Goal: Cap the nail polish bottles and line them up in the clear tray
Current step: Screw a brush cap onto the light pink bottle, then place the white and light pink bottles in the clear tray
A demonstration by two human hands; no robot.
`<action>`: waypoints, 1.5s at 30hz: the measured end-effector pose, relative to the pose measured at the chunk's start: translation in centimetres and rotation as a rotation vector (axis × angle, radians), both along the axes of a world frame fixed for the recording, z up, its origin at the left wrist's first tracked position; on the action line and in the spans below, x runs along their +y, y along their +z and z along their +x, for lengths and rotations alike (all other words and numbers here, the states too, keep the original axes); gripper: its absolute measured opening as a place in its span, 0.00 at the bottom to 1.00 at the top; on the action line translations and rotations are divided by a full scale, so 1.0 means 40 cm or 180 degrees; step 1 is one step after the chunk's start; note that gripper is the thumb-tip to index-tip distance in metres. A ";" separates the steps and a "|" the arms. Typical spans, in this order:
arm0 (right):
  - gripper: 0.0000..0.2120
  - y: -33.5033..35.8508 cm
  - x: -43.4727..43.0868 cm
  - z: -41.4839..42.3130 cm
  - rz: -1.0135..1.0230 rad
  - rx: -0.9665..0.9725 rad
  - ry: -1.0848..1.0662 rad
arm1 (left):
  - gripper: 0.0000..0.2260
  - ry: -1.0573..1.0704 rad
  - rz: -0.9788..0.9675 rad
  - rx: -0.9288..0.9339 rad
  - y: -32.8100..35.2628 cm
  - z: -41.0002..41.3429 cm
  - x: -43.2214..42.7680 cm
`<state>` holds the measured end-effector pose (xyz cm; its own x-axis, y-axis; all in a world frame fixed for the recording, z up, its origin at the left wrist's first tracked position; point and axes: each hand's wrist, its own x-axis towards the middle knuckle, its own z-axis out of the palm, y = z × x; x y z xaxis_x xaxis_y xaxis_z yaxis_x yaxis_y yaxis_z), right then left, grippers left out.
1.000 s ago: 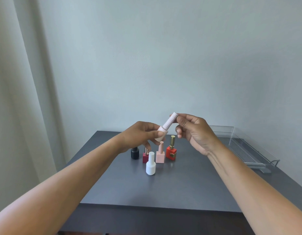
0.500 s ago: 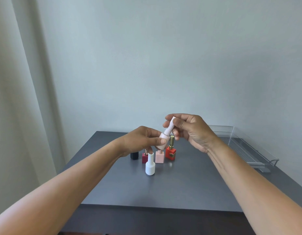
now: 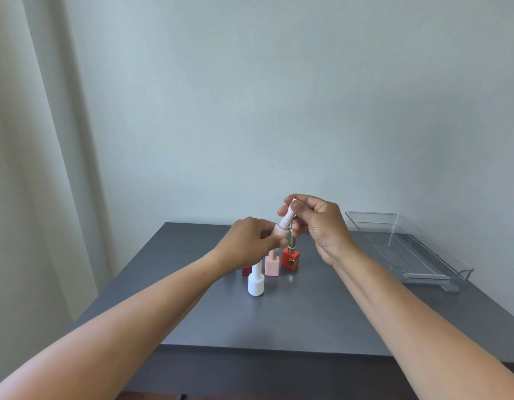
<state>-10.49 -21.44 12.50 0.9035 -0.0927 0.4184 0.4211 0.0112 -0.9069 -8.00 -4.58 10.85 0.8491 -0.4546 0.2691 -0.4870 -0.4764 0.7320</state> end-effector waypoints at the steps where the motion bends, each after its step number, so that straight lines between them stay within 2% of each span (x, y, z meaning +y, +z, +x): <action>1: 0.07 -0.002 0.003 -0.001 0.0013 0.0012 -0.0053 | 0.06 0.0042 0.0057 -0.0072 -0.004 -0.002 -0.004; 5: 0.07 -0.005 0.012 -0.003 0.0027 0.0060 -0.0196 | 0.08 0.0147 0.0146 -0.0213 -0.015 0.001 -0.009; 11: 0.05 0.005 -0.009 -0.012 -0.0105 0.0224 -0.0054 | 0.03 -0.0008 -0.0142 -0.0011 -0.012 0.010 0.003; 16: 0.03 -0.002 -0.014 -0.017 -0.0402 0.0177 -0.0298 | 0.10 0.0048 -0.0319 0.0172 -0.018 0.003 0.017; 21: 0.06 -0.026 -0.028 -0.021 -0.0764 0.0273 -0.0598 | 0.18 0.0304 -0.0139 0.0003 -0.054 0.002 0.046; 27: 0.08 -0.101 -0.039 -0.016 -0.1292 0.0653 -0.0842 | 0.17 0.0593 0.0149 -0.0015 -0.127 0.007 0.067; 34: 0.06 -0.167 -0.032 -0.022 -0.1753 0.0750 -0.0905 | 0.13 0.0712 0.0097 0.0026 -0.170 0.006 0.065; 45: 0.08 -0.189 -0.035 -0.026 -0.1933 0.0688 -0.0923 | 0.07 0.0819 0.0110 0.0015 -0.187 0.012 0.058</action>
